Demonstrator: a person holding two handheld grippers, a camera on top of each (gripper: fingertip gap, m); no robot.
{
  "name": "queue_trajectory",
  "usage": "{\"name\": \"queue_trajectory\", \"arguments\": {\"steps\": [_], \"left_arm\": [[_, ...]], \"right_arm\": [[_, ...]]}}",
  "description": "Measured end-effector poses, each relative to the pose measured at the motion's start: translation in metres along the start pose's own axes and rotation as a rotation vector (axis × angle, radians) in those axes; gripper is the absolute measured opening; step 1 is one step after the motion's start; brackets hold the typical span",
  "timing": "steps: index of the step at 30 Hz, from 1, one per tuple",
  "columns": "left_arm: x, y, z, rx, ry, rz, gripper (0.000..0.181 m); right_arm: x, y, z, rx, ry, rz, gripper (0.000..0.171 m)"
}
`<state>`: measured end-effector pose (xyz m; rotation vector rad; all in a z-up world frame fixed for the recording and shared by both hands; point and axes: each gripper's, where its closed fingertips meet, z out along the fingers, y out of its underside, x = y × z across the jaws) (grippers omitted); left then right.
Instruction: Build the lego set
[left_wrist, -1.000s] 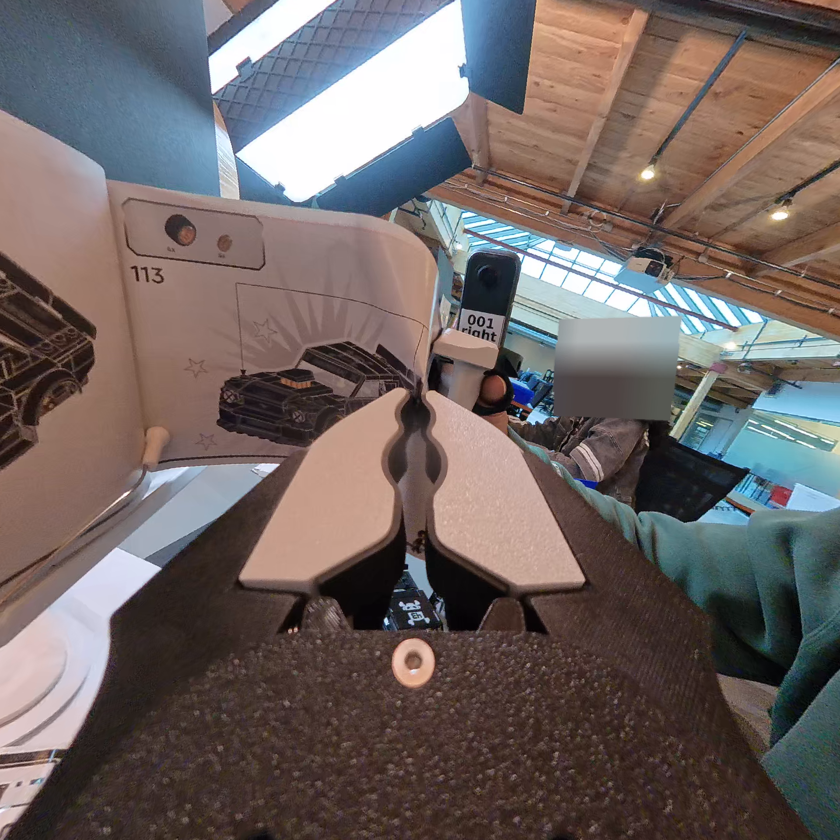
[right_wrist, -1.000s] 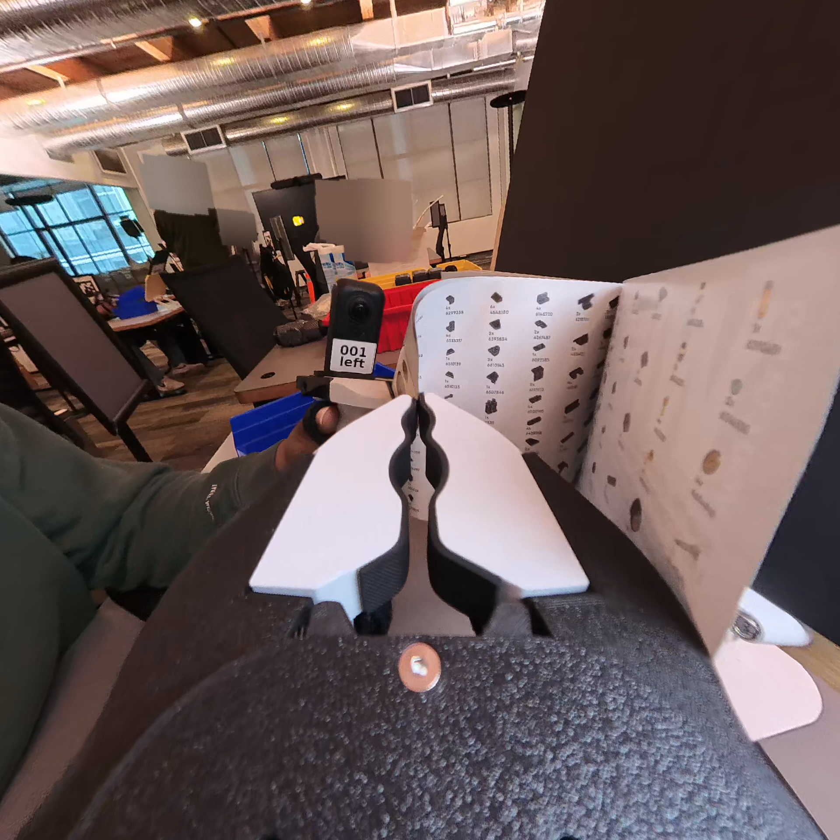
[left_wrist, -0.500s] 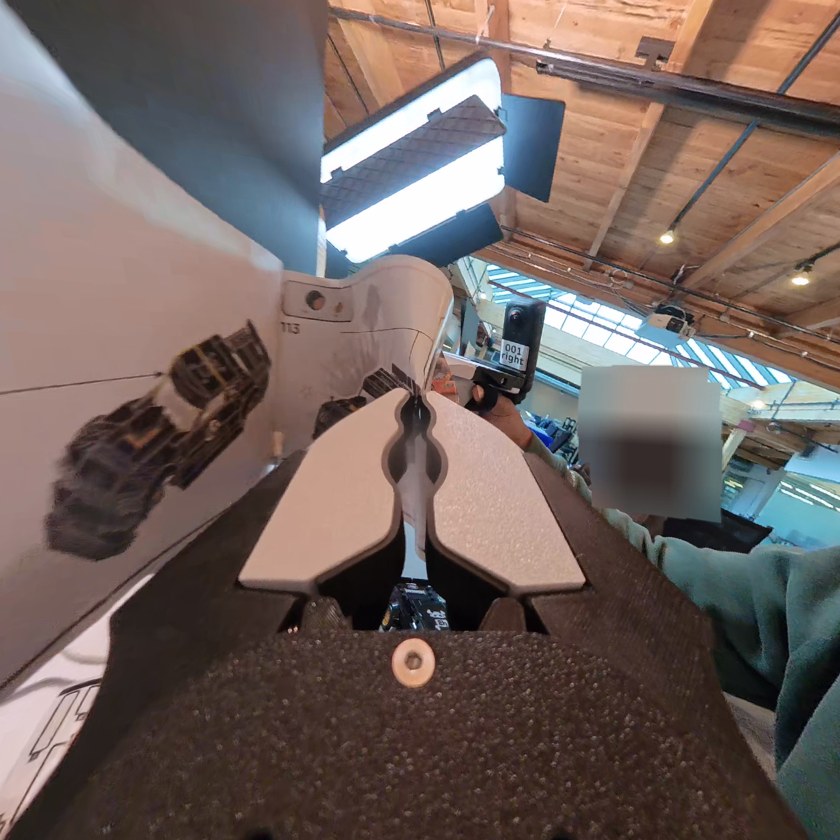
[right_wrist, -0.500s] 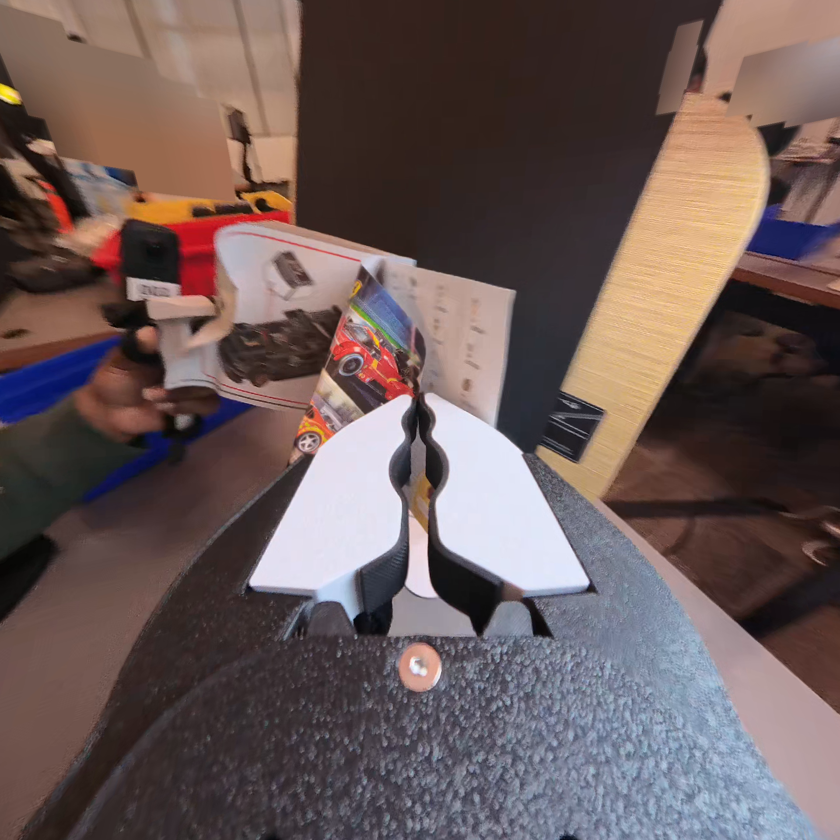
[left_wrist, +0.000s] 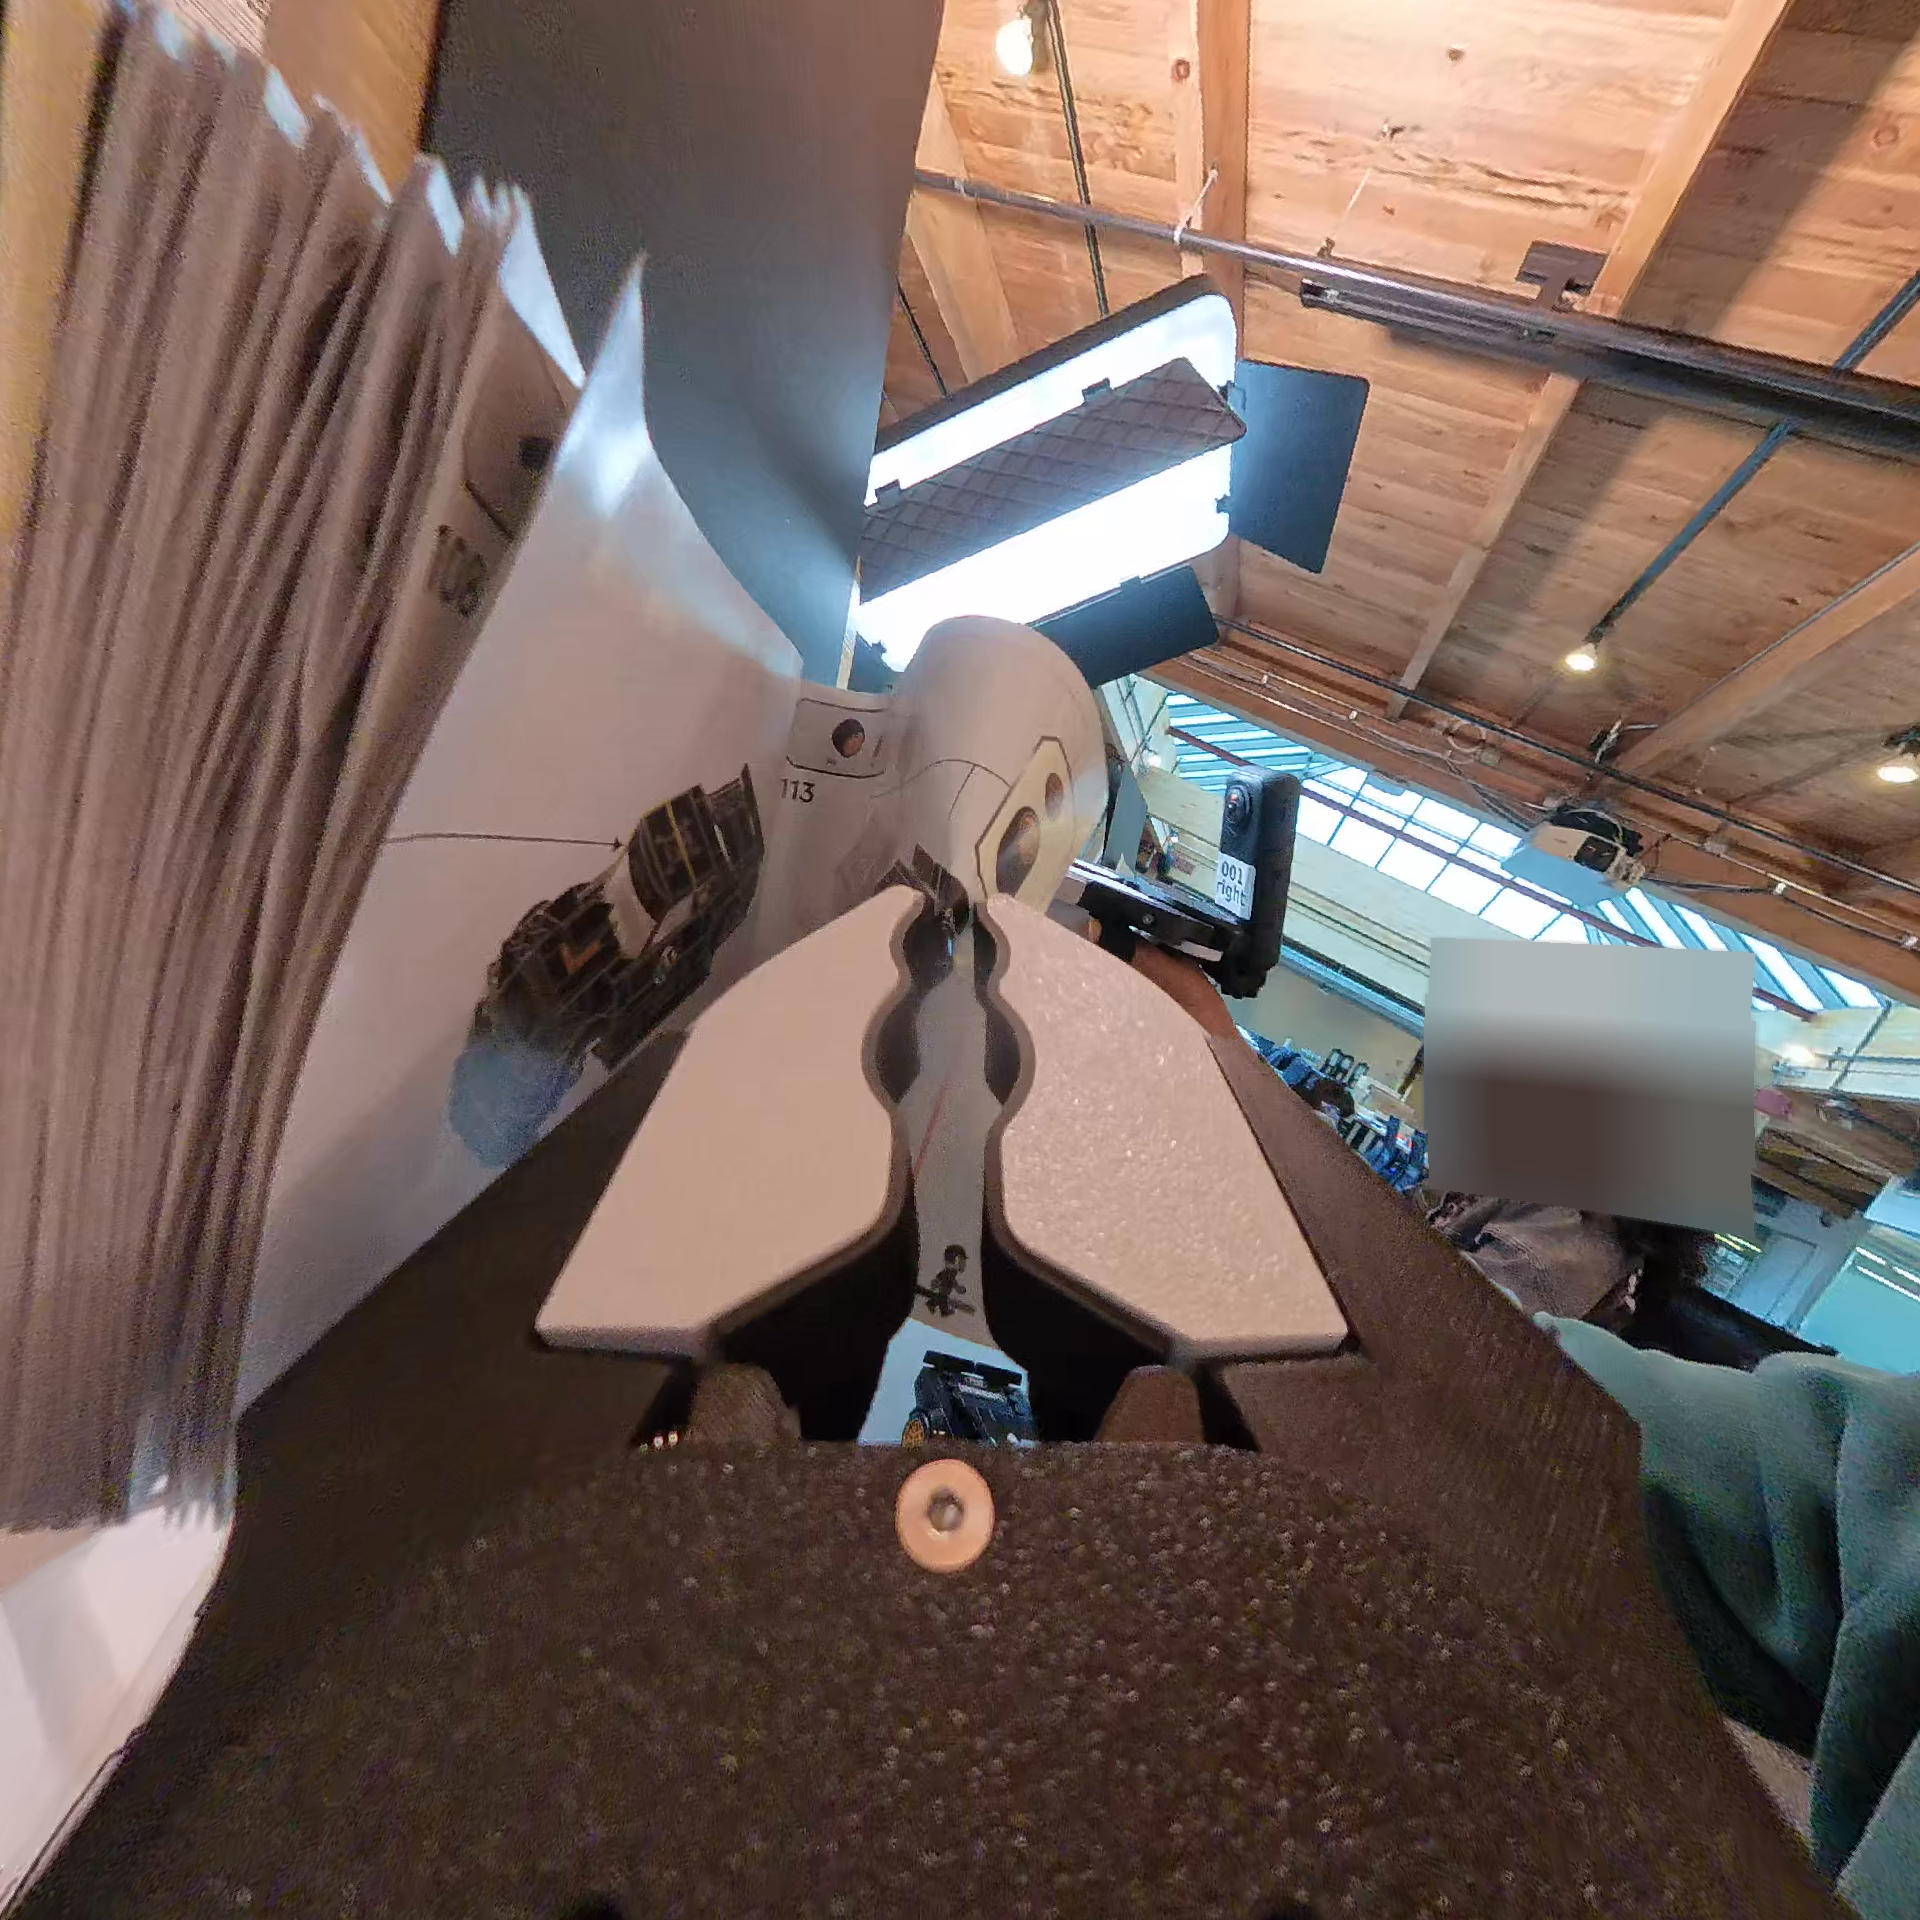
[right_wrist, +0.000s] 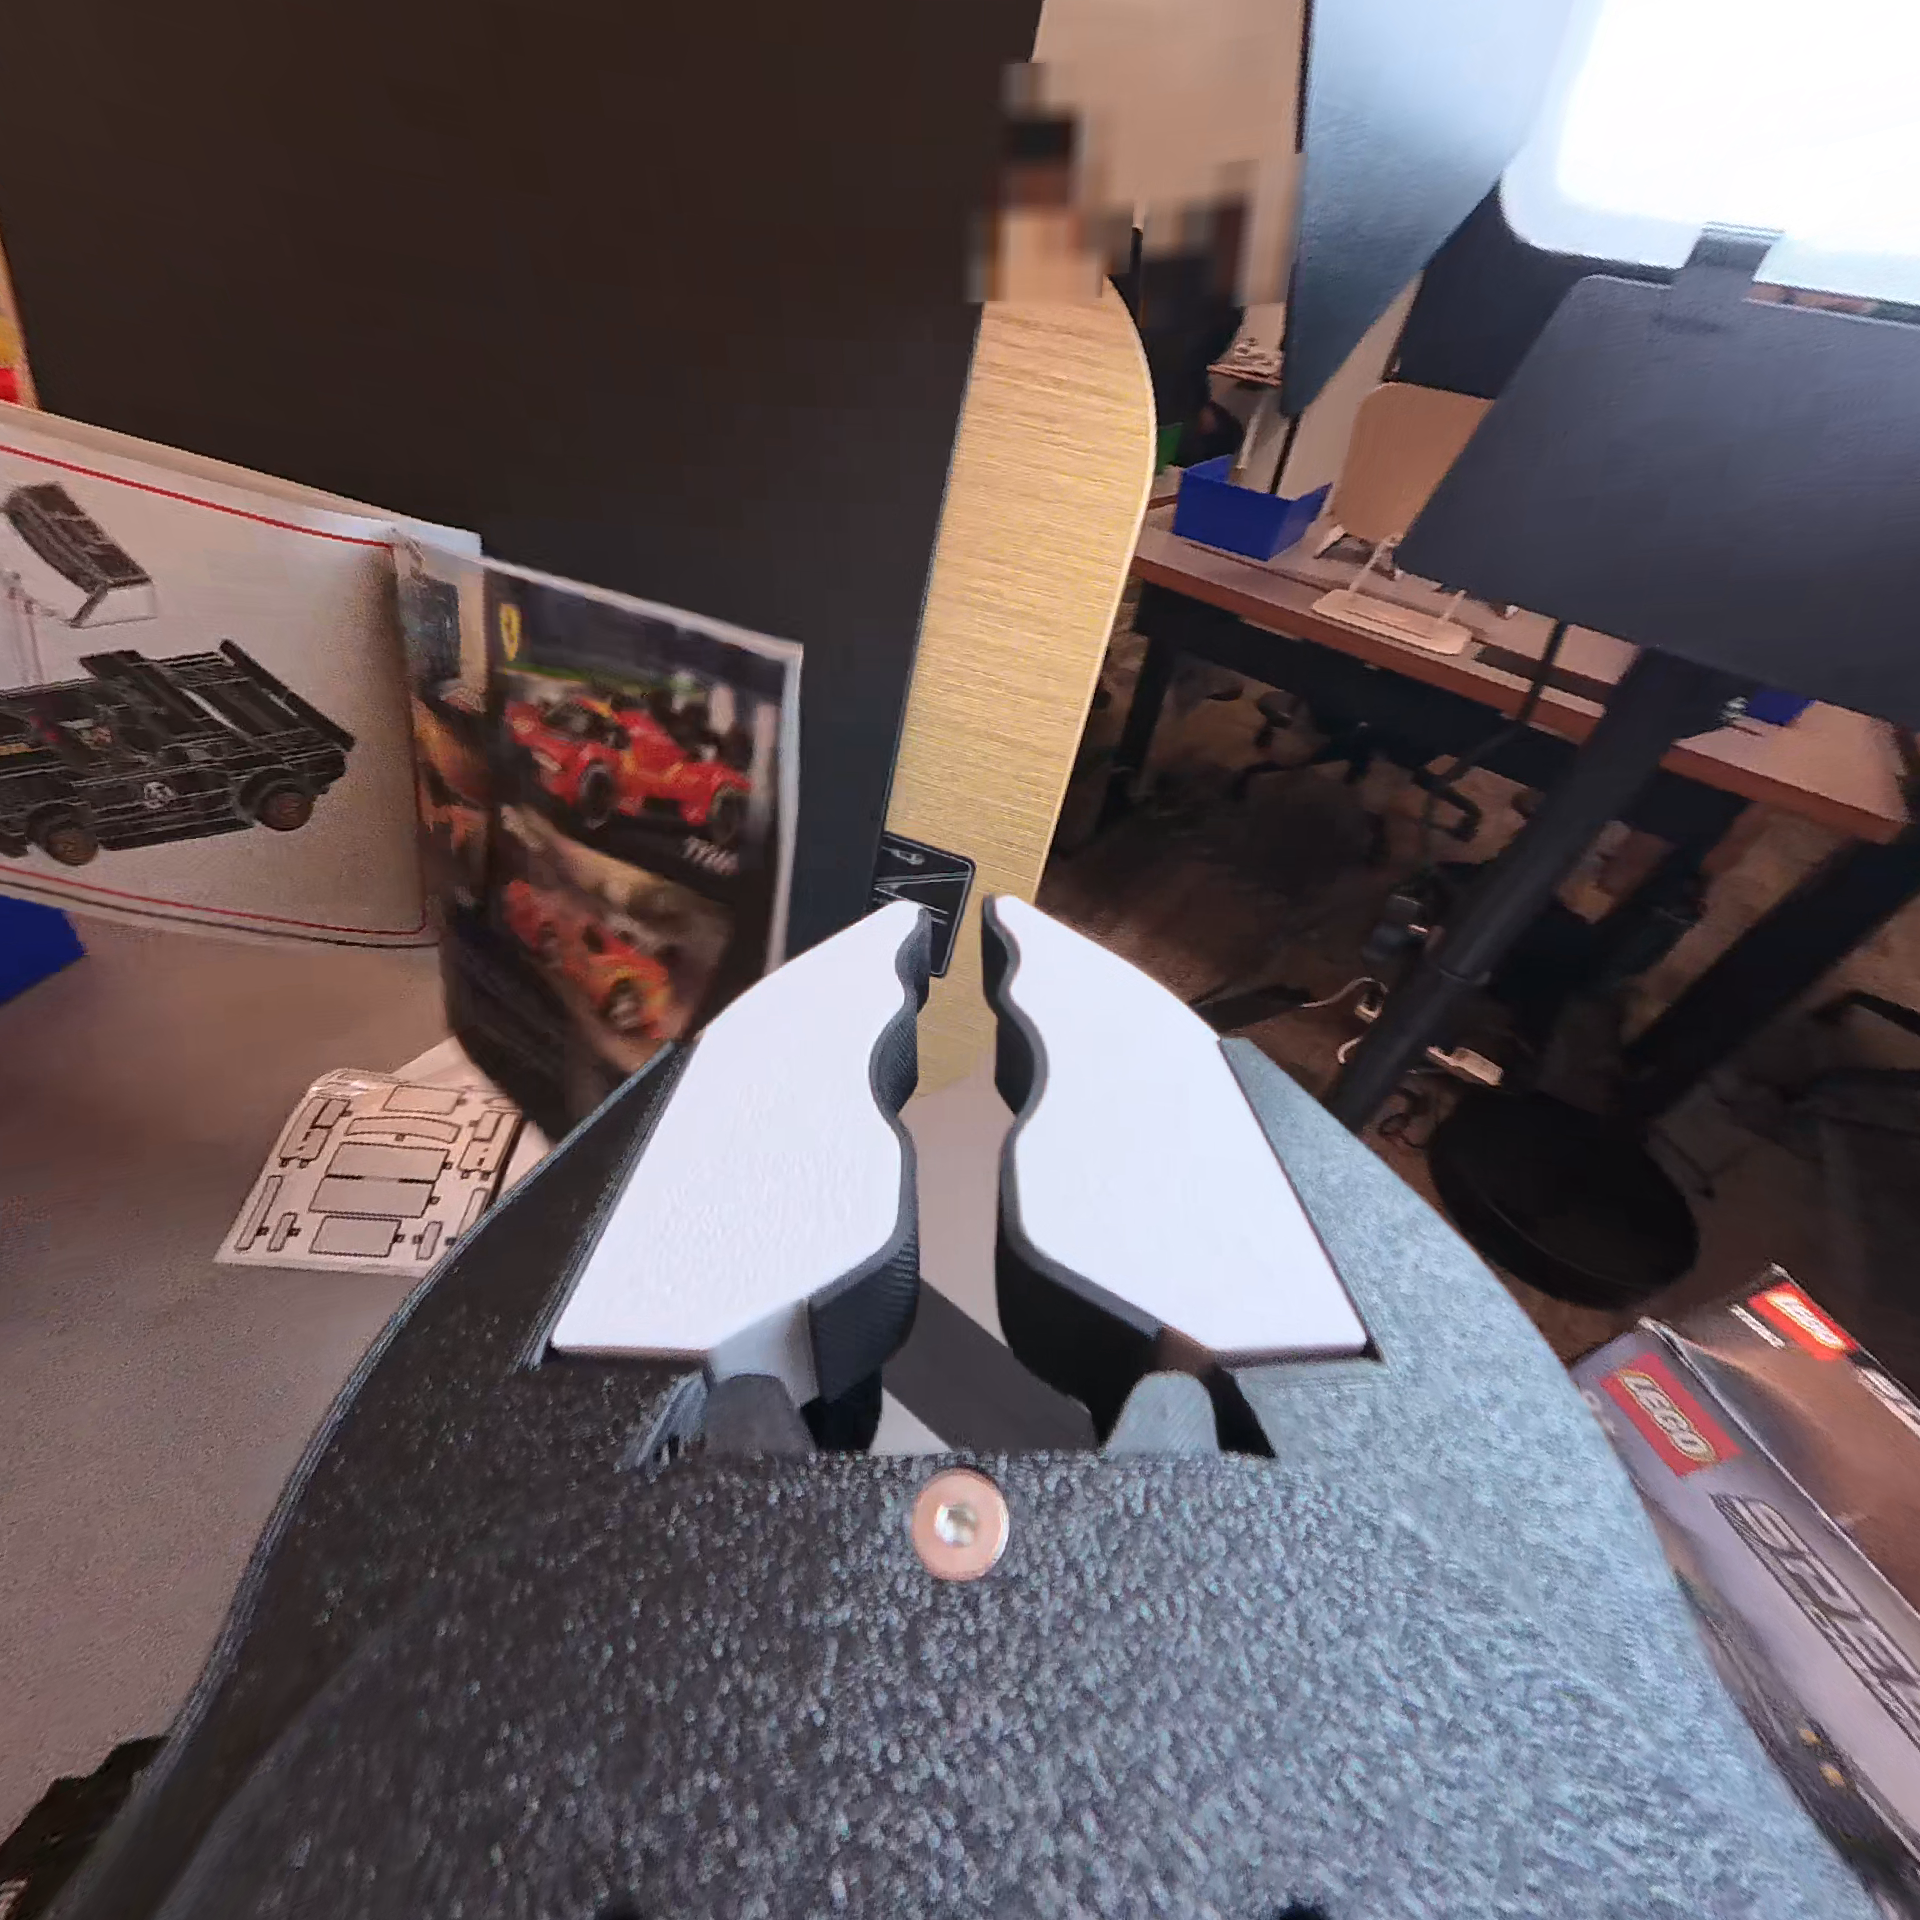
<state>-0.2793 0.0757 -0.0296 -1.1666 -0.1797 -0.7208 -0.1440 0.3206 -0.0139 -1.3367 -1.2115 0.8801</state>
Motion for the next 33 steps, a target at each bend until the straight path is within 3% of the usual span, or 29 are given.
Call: {"name": "queue_trajectory", "arguments": {"steps": [4,7,11,15,19,22,28,33], "left_arm": [[-0.003,-0.001,-0.001,0.001,-0.016,0.006,0.008],[-0.006,-0.002,-0.002,0.009,-0.033,0.003,0.009],[-0.01,-0.006,-0.004,0.026,-0.069,0.017,0.009],[-0.013,-0.014,-0.008,0.06,-0.137,0.042,0.012],[-0.002,-0.039,-0.018,0.135,-0.223,0.133,0.012],[0.02,-0.057,-0.021,0.15,-0.288,0.276,0.012],[0.074,-0.071,-0.012,0.124,-0.317,0.558,0.008],[0.063,-0.033,0.008,-0.09,-0.322,0.57,0.008]], "right_arm": [[0.005,-0.033,-0.039,0.145,0.184,-0.012,0.017],[-0.023,-0.074,-0.09,0.315,0.273,-0.108,0.021],[-0.134,-0.104,-0.123,0.44,0.009,-0.19,0.012],[-0.219,-0.065,-0.081,0.266,-0.228,-0.273,0.011],[-0.191,0.003,0.006,0.017,-0.121,-0.295,0.011],[-0.171,0.034,0.047,-0.067,-0.069,-0.324,0.011],[-0.197,0.029,0.08,-0.032,-0.15,-0.267,0.014],[-0.209,0.027,0.103,-0.085,-0.18,-0.274,0.018]]}}
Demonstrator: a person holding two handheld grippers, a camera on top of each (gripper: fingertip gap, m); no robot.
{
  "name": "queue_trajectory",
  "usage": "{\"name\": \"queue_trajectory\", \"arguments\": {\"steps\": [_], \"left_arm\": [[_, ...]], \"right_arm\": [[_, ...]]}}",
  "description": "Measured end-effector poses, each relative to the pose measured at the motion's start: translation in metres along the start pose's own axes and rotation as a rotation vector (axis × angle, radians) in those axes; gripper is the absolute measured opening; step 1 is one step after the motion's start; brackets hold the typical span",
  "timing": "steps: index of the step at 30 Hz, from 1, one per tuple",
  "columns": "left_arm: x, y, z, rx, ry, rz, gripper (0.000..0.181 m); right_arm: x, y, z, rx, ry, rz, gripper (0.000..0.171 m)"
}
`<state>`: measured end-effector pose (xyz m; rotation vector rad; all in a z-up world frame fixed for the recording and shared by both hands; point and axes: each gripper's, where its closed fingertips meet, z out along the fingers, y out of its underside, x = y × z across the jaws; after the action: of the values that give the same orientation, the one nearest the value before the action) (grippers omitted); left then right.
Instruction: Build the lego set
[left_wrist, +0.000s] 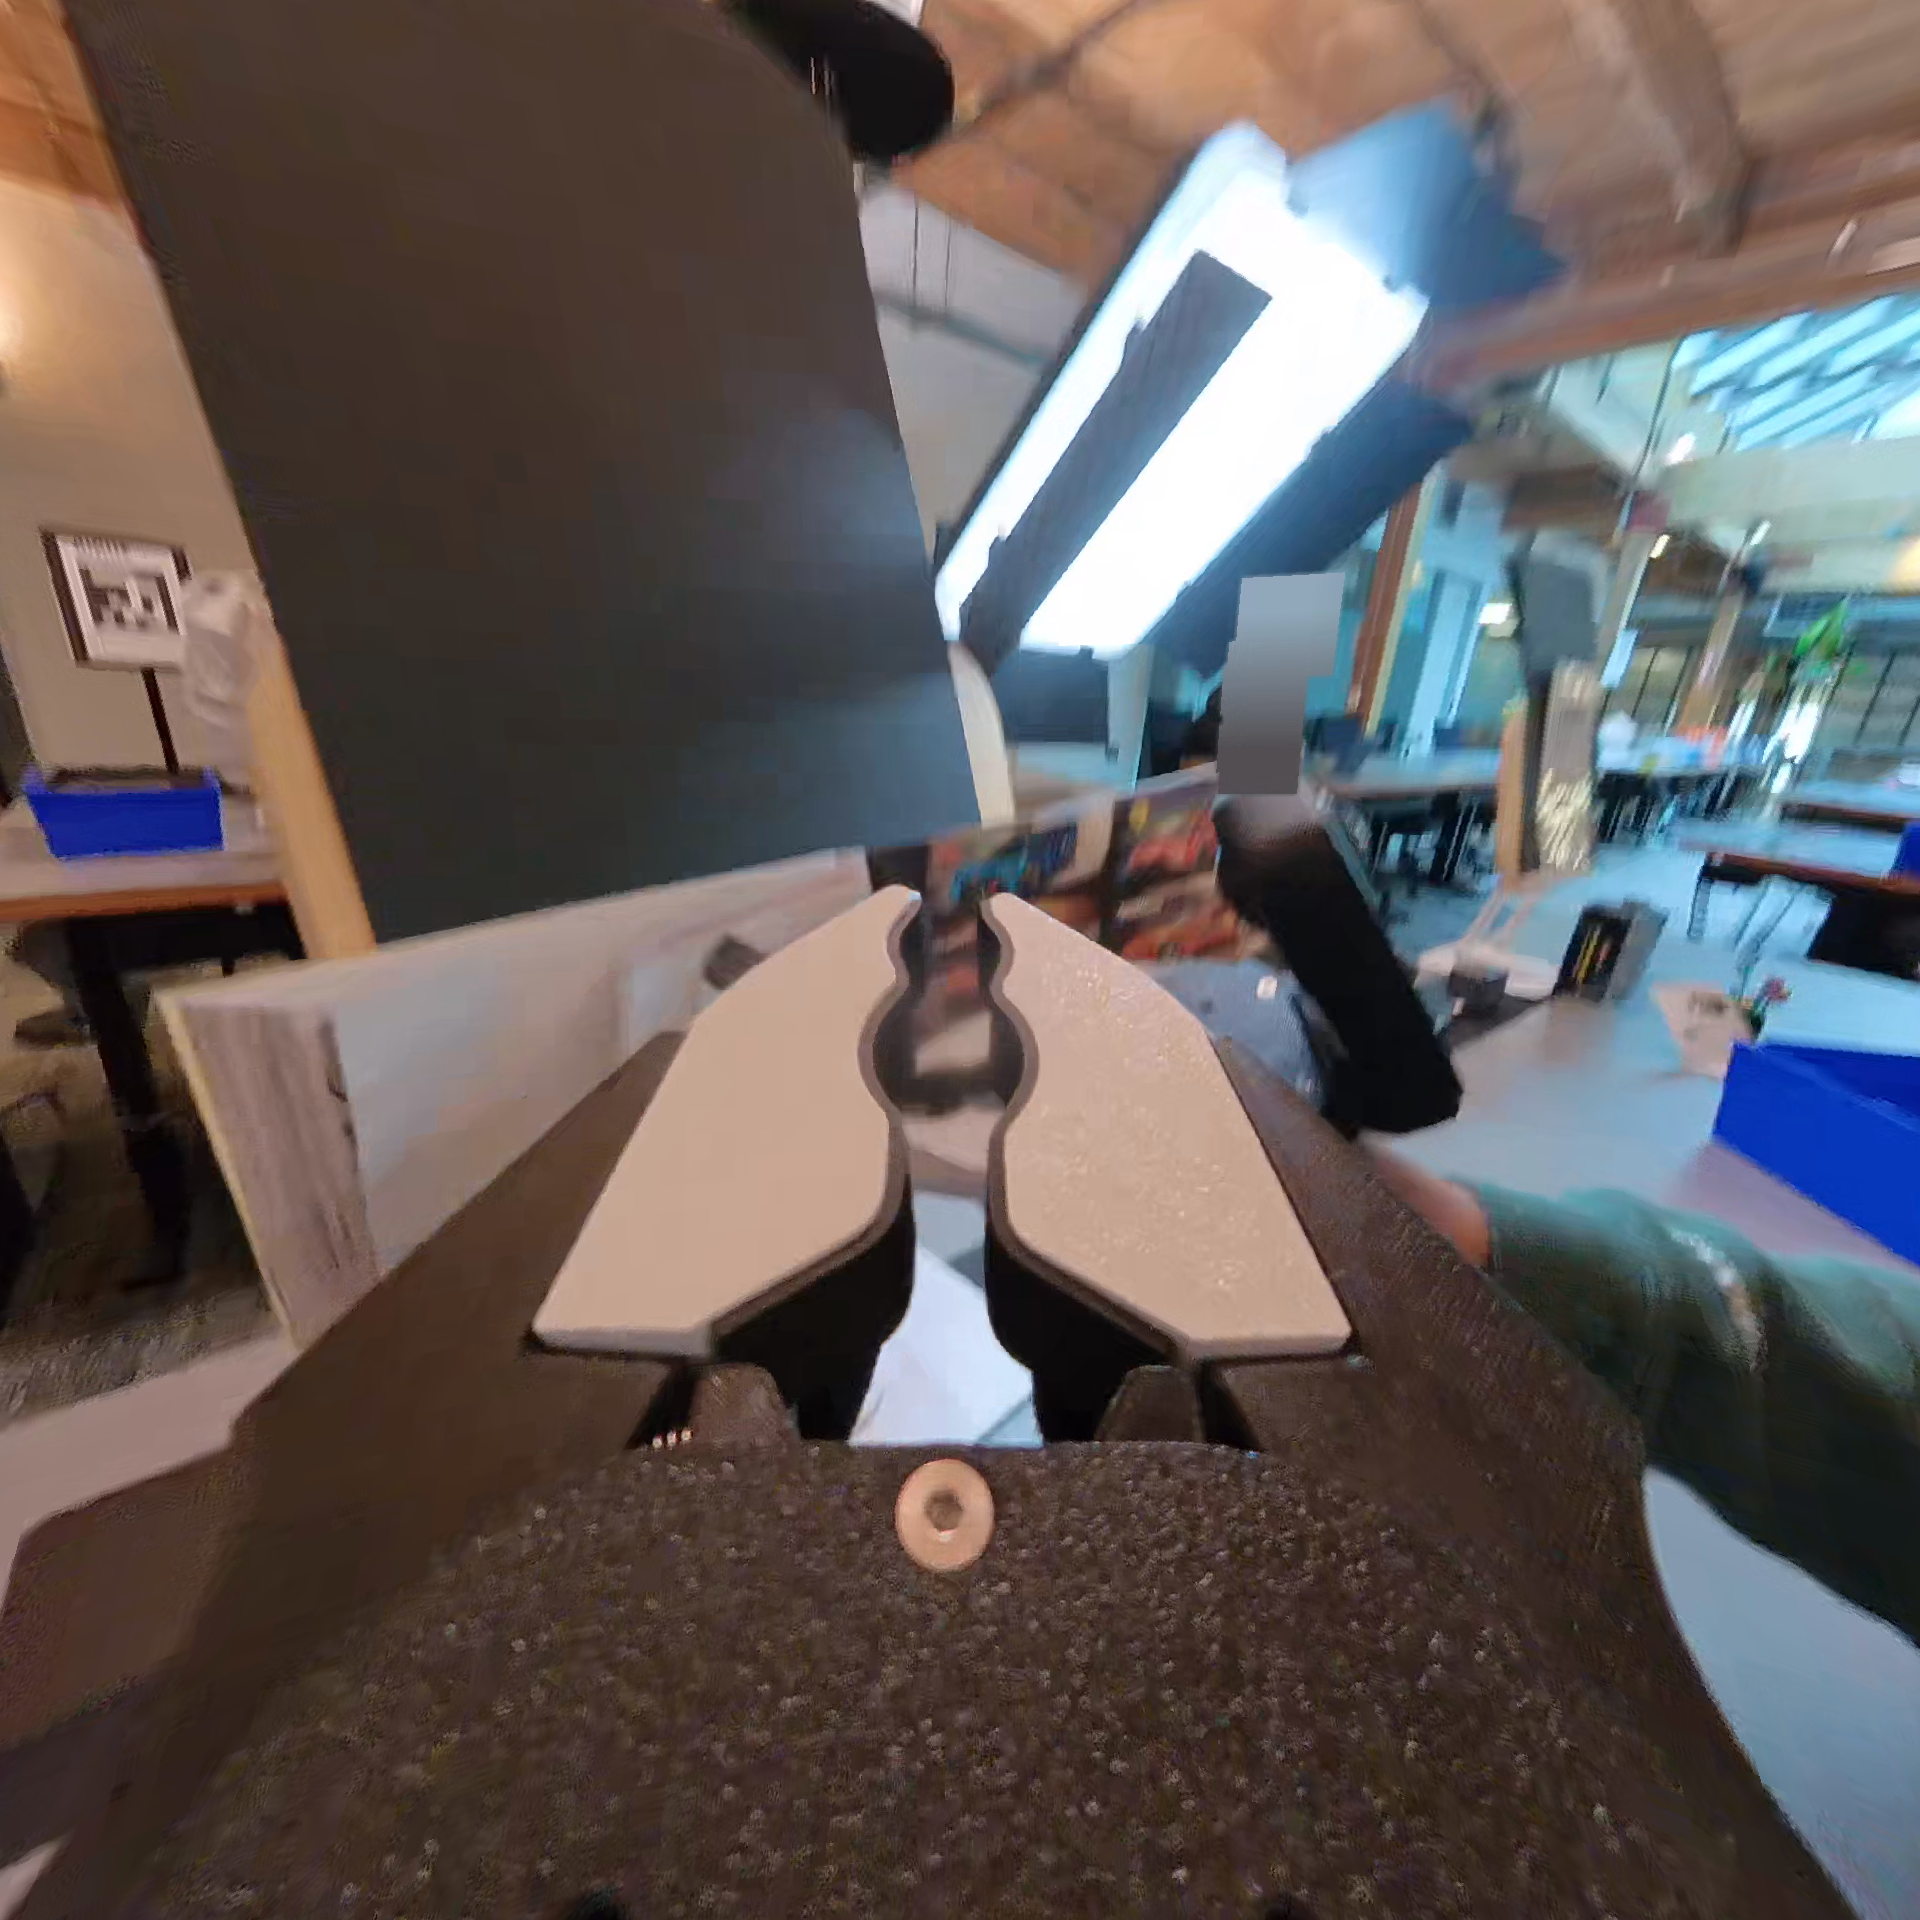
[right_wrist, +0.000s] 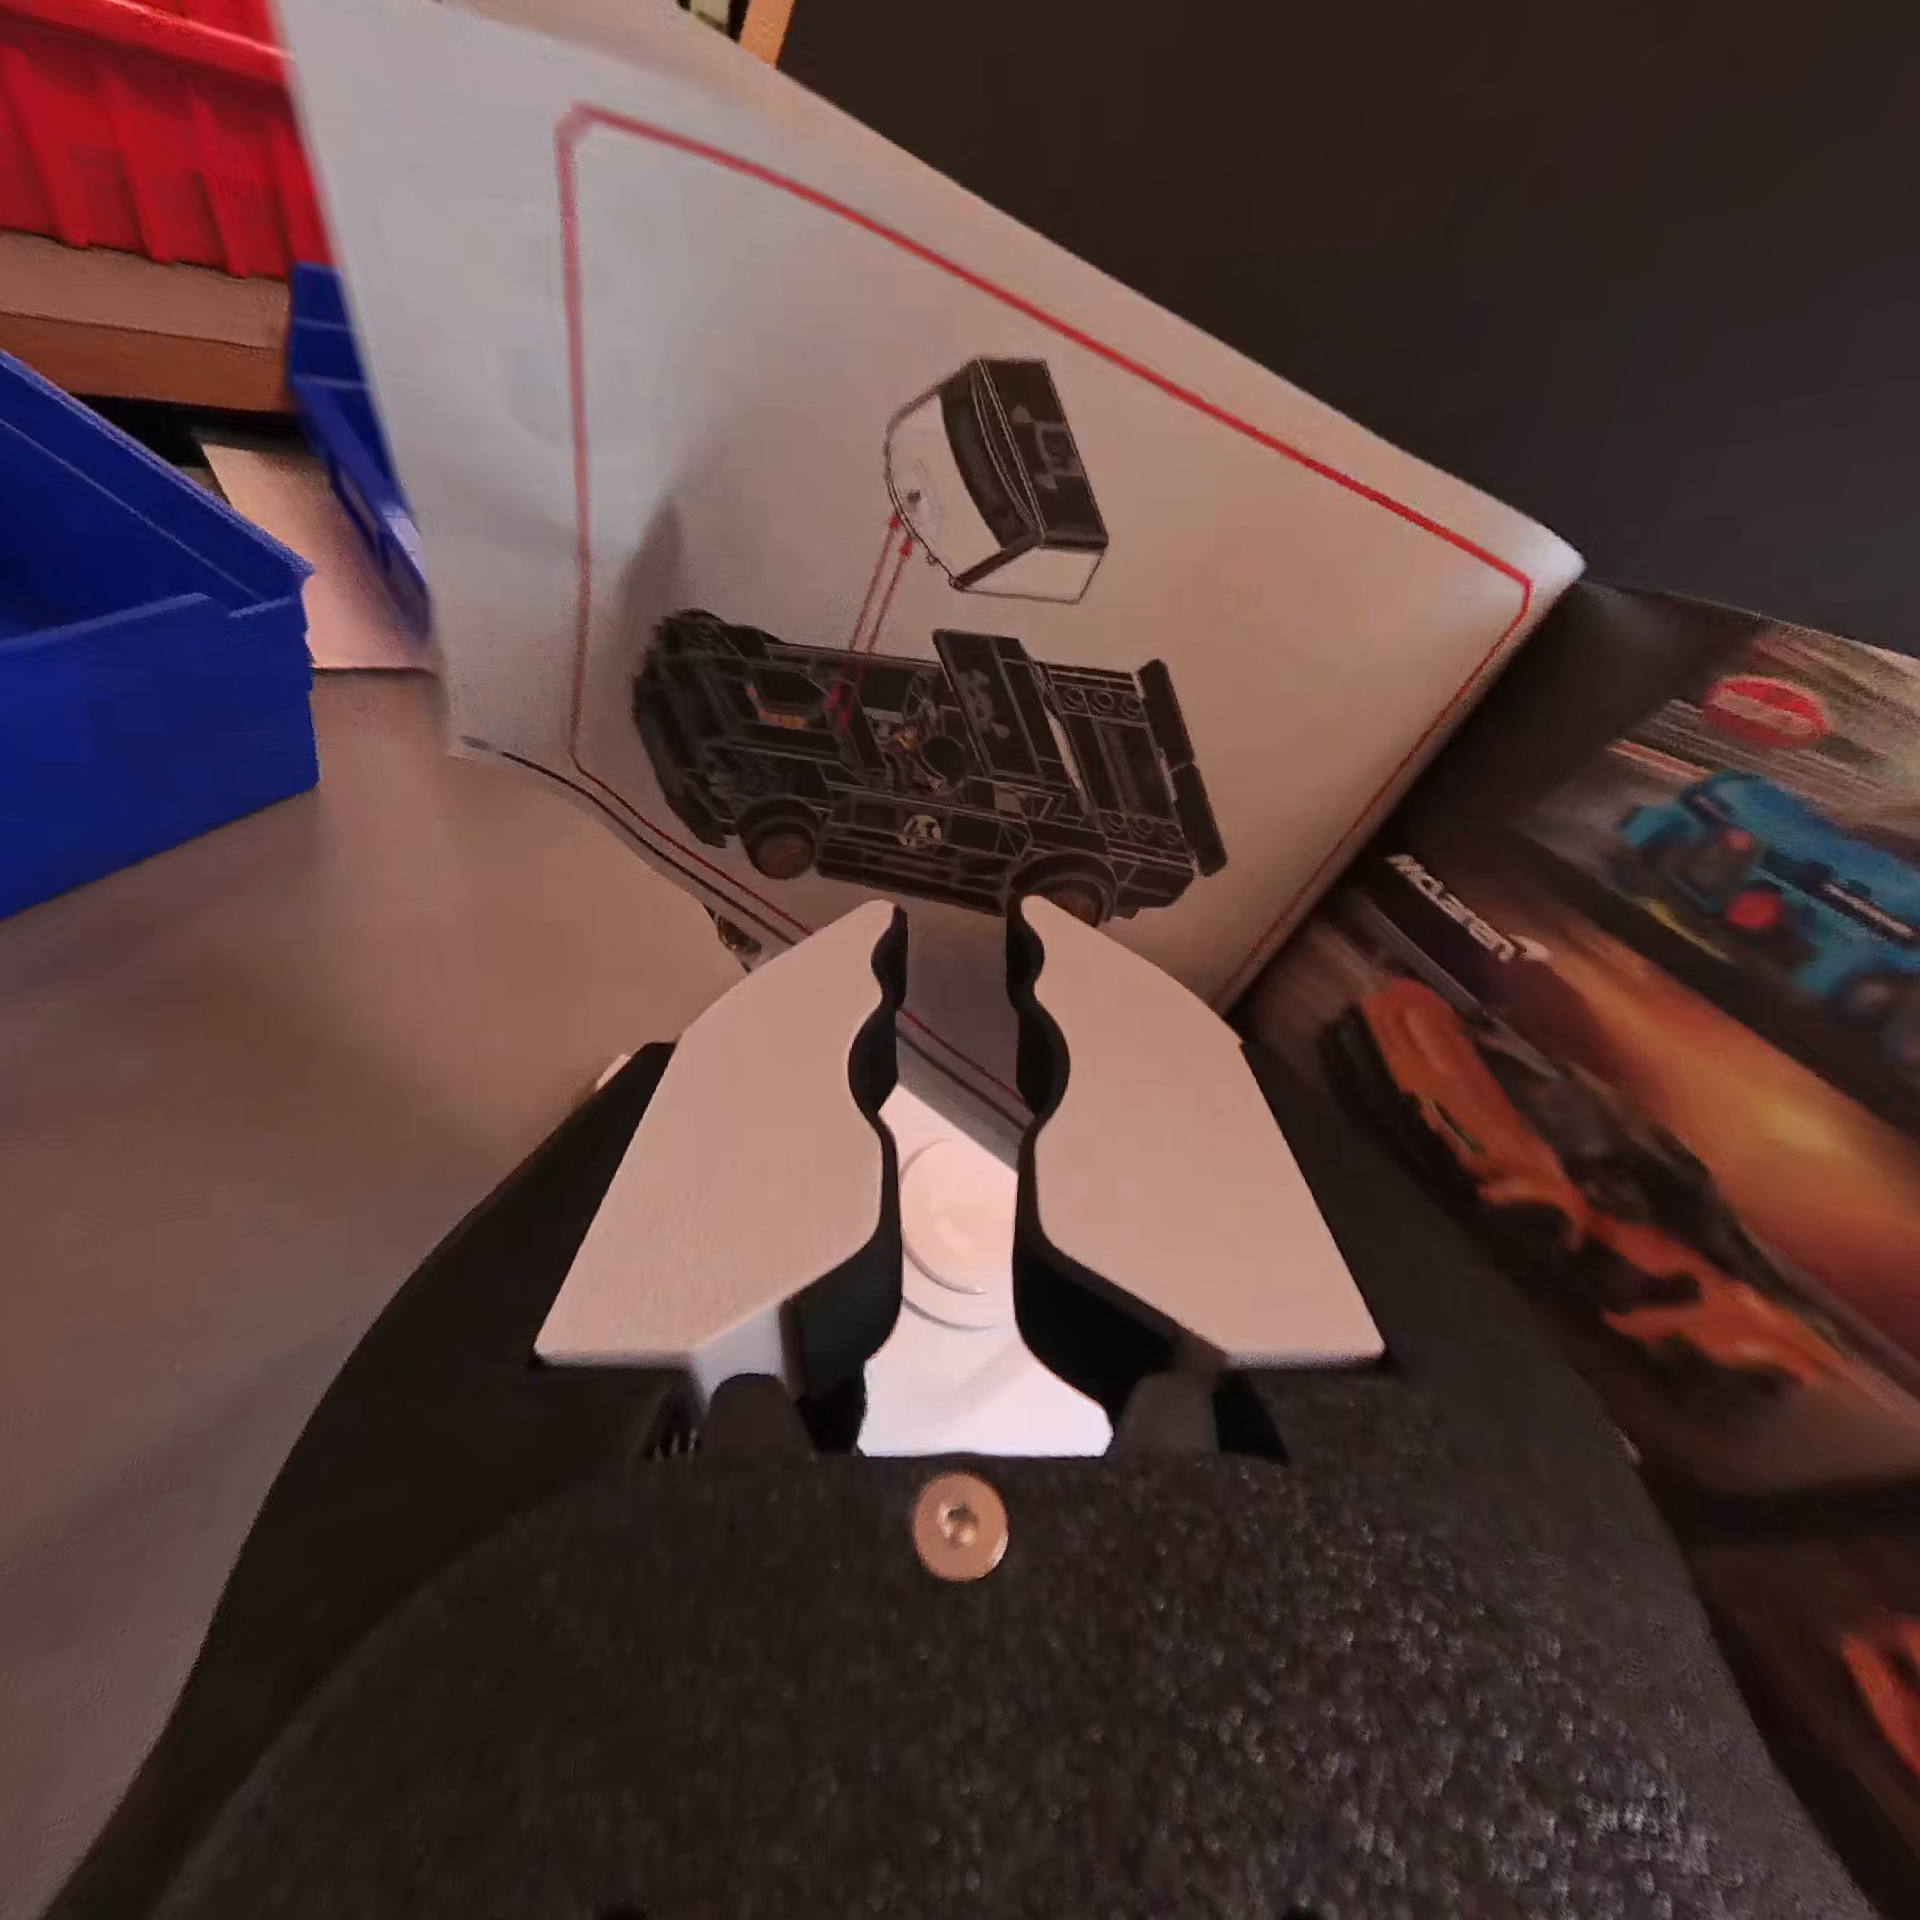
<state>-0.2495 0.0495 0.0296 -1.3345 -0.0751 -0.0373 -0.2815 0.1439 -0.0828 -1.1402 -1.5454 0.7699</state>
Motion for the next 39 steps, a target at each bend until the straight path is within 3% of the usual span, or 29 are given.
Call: {"name": "queue_trajectory", "arguments": {"steps": [6,12,16,23,33,39], "left_arm": [[-0.055,0.089,0.017,-0.325,-0.228,0.068,0.019],[-0.09,0.112,0.011,-0.38,-0.362,0.123,0.019],[-0.095,0.11,0.009,-0.366,-0.384,0.141,0.011],[-0.101,0.096,0.006,-0.322,-0.44,0.208,0.019],[-0.104,0.085,0.005,-0.288,-0.441,0.245,0.026],[-0.104,0.074,-0.001,-0.257,-0.441,0.216,0.03]], "right_arm": [[-0.001,0.002,0.006,-0.002,-0.026,0.017,0.018],[0.011,0.004,-0.015,0.058,0.006,0.042,0.02],[0.032,0.013,-0.032,0.072,0.064,0.076,0.02],[0.074,0.047,-0.039,0.028,0.183,0.17,0.02],[0.067,0.043,-0.039,-0.011,0.325,0.165,0.026],[0.056,0.047,-0.046,-0.011,0.312,0.237,0.026]]}}
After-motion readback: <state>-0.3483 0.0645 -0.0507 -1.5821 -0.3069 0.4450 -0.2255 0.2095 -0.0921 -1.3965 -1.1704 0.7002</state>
